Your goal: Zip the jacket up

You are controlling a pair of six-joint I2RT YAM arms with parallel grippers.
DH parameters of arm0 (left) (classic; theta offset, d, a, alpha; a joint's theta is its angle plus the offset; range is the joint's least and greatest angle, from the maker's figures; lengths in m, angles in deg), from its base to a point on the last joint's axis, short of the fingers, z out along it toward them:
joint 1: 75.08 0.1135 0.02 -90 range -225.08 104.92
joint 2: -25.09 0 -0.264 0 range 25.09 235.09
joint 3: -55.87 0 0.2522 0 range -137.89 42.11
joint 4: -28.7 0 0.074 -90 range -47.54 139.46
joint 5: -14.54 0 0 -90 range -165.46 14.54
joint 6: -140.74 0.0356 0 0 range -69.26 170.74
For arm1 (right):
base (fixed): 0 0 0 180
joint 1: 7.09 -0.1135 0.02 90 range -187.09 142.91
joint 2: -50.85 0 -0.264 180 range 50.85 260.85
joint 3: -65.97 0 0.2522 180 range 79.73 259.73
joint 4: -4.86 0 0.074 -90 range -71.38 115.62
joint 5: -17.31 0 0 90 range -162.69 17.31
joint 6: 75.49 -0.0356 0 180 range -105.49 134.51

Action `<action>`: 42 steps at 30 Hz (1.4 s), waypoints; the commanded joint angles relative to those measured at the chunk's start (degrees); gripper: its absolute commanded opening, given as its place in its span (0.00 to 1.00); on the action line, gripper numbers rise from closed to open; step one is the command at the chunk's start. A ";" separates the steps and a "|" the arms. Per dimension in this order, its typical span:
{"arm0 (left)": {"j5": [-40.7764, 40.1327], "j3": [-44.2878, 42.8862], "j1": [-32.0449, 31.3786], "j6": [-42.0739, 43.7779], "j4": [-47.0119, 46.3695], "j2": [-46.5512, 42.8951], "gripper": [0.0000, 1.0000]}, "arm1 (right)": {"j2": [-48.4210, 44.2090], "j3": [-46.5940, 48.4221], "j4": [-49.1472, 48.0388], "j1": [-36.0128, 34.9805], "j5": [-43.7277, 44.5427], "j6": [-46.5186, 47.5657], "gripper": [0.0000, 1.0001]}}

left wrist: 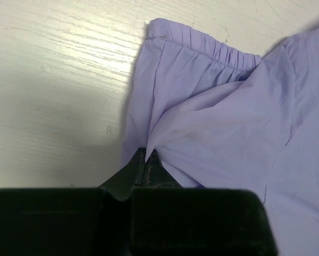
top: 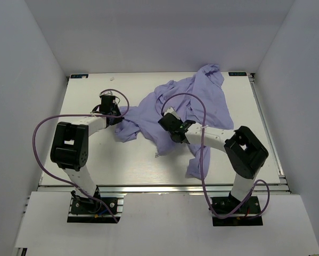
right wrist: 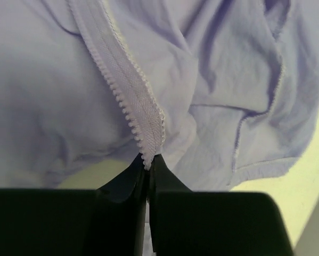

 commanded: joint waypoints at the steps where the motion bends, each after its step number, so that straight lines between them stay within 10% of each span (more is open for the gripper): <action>1: -2.12 -1.34 0.29 -0.30 -0.16 -0.48 0.00 | -2.30 4.61 4.89 -0.23 -7.82 -2.49 0.00; 6: -5.01 -0.19 0.90 0.32 -0.16 -1.80 0.00 | -6.61 11.28 8.44 -0.23 -45.81 -5.04 0.00; 12: -4.76 1.56 3.80 0.41 0.90 -3.55 0.00 | -11.17 17.36 3.61 0.12 -71.65 -11.53 0.00; 18: -7.83 2.71 4.07 1.28 1.95 -6.28 0.00 | -22.77 -7.46 -17.77 11.26 -87.04 -34.54 0.00; 27: -10.21 1.22 4.77 0.94 6.61 -7.16 0.00 | -26.30 -28.69 -14.19 17.61 -74.88 -37.13 0.00; 32: -10.30 0.86 4.86 0.67 8.54 -9.00 0.00 | -27.44 -27.82 -5.65 17.53 -63.20 -33.35 0.38; 34: -8.73 0.43 4.77 0.67 9.42 -10.06 0.21 | -29.36 -24.75 -3.36 17.44 -60.81 -30.47 0.75; 35: -8.11 -0.01 4.77 0.76 10.38 -10.67 0.55 | -30.16 -23.43 -1.26 17.44 -59.40 -29.14 0.89; 38: -5.65 0.25 4.86 0.67 11.44 -15.06 0.92 | -33.58 -17.81 3.92 17.44 -55.11 -23.17 0.89; 42: 1.55 2.08 4.86 -0.82 10.49 -22.96 0.98 | -38.77 -12.61 9.39 17.44 -40.52 -19.38 0.89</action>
